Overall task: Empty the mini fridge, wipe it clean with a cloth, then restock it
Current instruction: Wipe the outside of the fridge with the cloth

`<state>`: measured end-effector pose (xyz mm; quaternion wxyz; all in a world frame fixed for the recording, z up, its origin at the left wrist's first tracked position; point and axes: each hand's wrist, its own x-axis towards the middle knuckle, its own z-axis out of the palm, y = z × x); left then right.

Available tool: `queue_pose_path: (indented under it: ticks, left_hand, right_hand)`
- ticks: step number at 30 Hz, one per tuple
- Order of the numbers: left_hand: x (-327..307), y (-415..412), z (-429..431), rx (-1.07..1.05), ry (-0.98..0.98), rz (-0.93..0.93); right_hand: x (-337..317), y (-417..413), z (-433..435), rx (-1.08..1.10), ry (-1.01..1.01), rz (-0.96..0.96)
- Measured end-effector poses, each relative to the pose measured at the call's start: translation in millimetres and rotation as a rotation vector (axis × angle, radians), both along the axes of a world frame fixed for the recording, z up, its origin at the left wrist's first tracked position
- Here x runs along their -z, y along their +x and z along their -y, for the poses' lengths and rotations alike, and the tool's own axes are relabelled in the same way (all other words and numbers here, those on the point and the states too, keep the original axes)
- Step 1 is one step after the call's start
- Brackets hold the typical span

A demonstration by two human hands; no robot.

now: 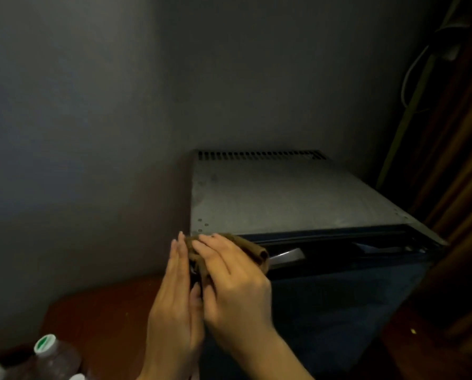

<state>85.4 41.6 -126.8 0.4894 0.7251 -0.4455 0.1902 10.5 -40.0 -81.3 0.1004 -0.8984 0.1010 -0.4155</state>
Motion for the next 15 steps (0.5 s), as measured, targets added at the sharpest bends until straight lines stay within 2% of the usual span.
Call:
queue_pose_path:
  ticks: [3,7,9,11,13,15]
  left_hand:
    - [-5,-1,5,0.087,-0.084,-0.013]
    - [-8,1,9,0.170,-0.140,-0.105]
    - [-8,3,6,0.189,-0.128,-0.126]
    - [-2,8,6,0.188,-0.119,-0.081]
    - [7,12,6,0.153,-0.098,-0.061]
    - [16,12,-1,0.045,-0.098,-0.122]
  right_hand:
    - [6,-30,27,-0.055,0.014,0.049]
    - [6,-61,55,0.301,0.084,0.198]
    - [2,-43,46,0.365,0.129,0.198]
    - [-3,-13,20,0.265,0.145,0.163]
    - [-6,12,-10,0.062,0.127,0.092]
    - [-9,19,-21,-0.112,0.061,-0.002]
